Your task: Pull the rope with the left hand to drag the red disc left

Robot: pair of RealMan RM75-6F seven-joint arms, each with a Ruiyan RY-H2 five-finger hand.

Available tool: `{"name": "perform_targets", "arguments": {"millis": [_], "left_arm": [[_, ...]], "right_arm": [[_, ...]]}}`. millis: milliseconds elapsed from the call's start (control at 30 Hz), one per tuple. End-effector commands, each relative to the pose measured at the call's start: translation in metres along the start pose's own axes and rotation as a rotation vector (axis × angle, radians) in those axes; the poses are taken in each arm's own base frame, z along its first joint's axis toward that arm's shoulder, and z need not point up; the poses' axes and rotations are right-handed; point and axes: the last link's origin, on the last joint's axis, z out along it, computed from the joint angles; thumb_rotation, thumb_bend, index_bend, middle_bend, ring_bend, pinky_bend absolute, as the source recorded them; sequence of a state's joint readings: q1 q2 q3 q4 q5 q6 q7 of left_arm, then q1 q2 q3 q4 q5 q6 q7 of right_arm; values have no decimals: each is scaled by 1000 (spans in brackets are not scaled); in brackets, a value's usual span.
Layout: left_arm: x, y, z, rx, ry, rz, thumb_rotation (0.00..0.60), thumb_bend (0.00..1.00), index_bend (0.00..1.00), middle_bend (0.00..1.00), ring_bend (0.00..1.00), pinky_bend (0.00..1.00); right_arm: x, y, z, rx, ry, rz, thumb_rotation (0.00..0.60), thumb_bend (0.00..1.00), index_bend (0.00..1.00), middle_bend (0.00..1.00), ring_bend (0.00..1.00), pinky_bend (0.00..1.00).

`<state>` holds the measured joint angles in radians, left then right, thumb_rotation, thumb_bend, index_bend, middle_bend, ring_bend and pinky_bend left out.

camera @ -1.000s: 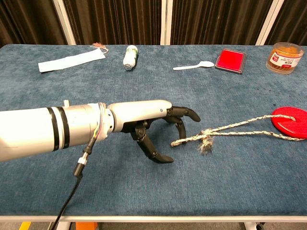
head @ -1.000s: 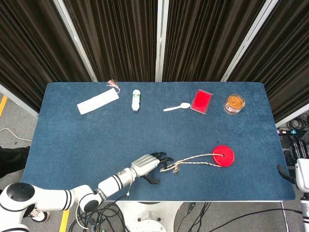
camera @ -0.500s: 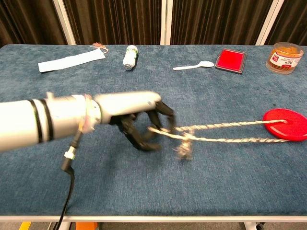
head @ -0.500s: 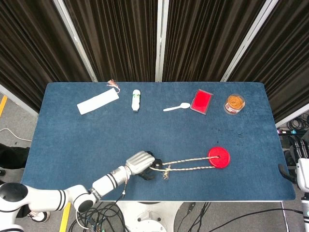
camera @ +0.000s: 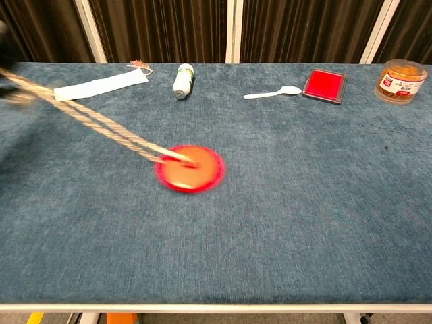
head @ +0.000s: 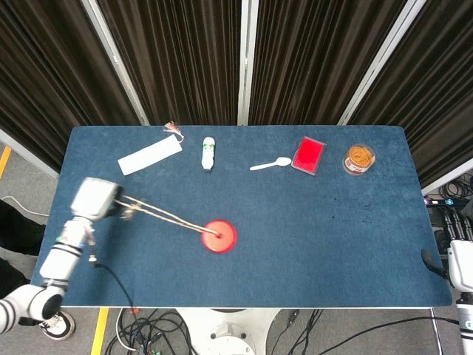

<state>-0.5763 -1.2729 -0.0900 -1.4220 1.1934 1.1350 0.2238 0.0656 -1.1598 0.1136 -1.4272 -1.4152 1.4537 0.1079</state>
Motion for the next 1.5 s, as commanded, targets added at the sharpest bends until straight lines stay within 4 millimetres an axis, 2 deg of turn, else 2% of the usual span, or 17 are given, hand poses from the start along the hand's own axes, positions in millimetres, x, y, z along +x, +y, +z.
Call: {"name": "perform_targets", "arguments": {"millis": [33,167,333,467,600,800,833,867,900,933,1000,1033,1167,1333,1500], "left_arm": [[7,-38,-19,99,33,14,600,319,787,894,652,704],[10,-53,-27,125,51,51,600,321,788,894,652,704],[21,-73,-26,229,135,114,600,324,792,894,655,704],[26,-73,-24,268,163,91,600,326,794,894,656,705],[22,-58,-25,208,153,33,600,326,793,894,656,705],[14,1,-34,-85,47,-282,600,321,787,879,647,704],[11,7,-36,-121,3,-283,600,309,754,834,600,696],[6,10,-38,-151,-62,-260,600,277,642,695,482,644],[1,11,-41,-185,-175,-204,600,242,482,496,332,543],[1,11,-41,-199,-227,-166,600,203,281,253,160,384],[2,13,-41,-214,-237,-118,600,168,77,11,6,179],[2,17,-40,-225,-219,-112,600,157,59,0,0,146],[2,18,-42,-244,-148,-89,600,136,52,0,0,130],[11,5,-50,-210,-89,-16,600,136,52,0,0,126],[19,-12,-68,-124,5,-23,600,135,52,0,0,127]], "right_arm": [[0,-2,0,4,-1,0,600,223,0,42,0,0],[0,-4,0,9,0,-1,600,223,0,42,0,0],[-1,-4,-1,6,-4,-3,600,222,0,43,0,0],[-1,-2,-1,1,-4,-3,600,223,0,42,0,0],[-4,-2,-1,0,-13,-1,600,223,0,43,0,0],[-4,-4,0,5,-13,0,600,223,0,43,0,0],[-4,-4,1,6,-11,1,600,223,0,43,0,0],[-3,-4,1,7,-10,2,600,223,0,43,0,0],[-3,-4,0,8,-9,1,600,223,0,43,0,0],[-3,-4,0,8,-9,1,600,223,0,44,0,0],[-3,-4,-1,7,-11,2,600,223,0,44,0,0],[-3,-3,-1,6,-11,2,600,223,0,44,0,0],[-4,-2,0,-3,-13,3,600,223,0,44,0,0],[-5,-4,0,6,-15,4,600,223,0,46,0,0],[-4,-5,0,10,-15,5,600,223,0,46,0,0]]}}
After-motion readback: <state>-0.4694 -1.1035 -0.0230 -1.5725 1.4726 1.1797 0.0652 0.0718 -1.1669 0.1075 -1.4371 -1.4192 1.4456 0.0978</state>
